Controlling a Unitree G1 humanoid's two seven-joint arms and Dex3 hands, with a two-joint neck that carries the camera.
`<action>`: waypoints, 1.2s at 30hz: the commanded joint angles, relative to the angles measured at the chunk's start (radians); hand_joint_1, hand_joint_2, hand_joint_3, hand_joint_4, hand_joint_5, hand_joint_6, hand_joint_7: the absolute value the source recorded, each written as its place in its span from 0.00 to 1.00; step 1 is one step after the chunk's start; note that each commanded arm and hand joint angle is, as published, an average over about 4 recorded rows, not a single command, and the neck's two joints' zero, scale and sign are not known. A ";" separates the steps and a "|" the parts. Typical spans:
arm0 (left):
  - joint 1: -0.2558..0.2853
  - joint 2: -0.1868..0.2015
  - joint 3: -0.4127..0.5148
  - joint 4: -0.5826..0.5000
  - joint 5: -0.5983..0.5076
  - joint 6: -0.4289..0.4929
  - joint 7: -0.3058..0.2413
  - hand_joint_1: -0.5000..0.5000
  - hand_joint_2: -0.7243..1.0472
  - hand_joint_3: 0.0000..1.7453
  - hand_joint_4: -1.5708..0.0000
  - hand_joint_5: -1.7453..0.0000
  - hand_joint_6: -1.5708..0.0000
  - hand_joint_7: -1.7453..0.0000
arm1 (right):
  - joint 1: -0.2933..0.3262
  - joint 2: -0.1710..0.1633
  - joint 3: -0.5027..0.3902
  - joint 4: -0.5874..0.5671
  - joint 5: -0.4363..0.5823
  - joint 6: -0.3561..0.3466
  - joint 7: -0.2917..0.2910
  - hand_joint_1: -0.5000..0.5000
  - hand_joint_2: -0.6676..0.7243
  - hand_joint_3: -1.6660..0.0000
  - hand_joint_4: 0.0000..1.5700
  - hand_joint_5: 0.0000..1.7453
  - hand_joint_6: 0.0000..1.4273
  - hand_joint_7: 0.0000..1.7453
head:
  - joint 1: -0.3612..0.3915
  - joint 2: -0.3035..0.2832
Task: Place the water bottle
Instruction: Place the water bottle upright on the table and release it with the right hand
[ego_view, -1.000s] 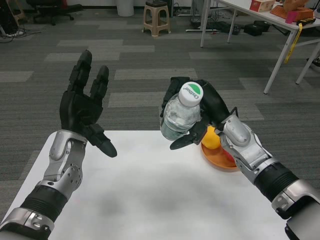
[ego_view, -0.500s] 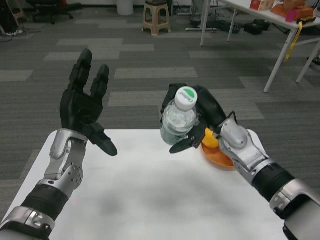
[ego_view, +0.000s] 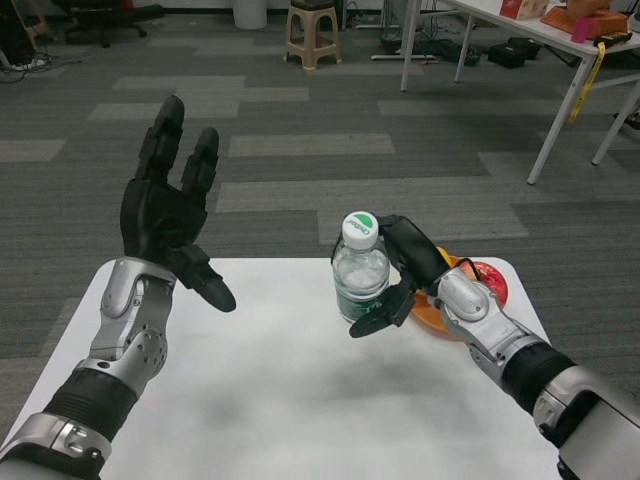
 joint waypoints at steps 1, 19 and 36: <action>0.010 -0.003 0.006 -0.010 0.002 -0.005 0.002 0.01 0.00 0.05 1.00 1.00 1.00 1.00 | 0.000 0.018 0.018 0.039 0.010 -0.007 -0.016 0.92 0.49 0.57 1.00 0.53 0.88 0.76 | -0.001 0.000; 0.012 -0.003 0.007 -0.002 -0.002 -0.005 0.002 0.02 0.00 0.03 1.00 1.00 1.00 1.00 | 0.007 0.082 0.138 0.176 0.010 -0.010 -0.076 0.96 0.50 0.57 1.00 0.67 0.94 0.78 | -0.033 -0.009; 0.003 -0.004 0.004 0.009 -0.006 -0.007 0.000 0.01 0.00 0.04 1.00 1.00 1.00 1.00 | 0.010 0.089 0.145 0.227 0.010 -0.010 -0.089 0.96 0.50 0.57 1.00 0.67 0.96 0.80 | -0.017 -0.014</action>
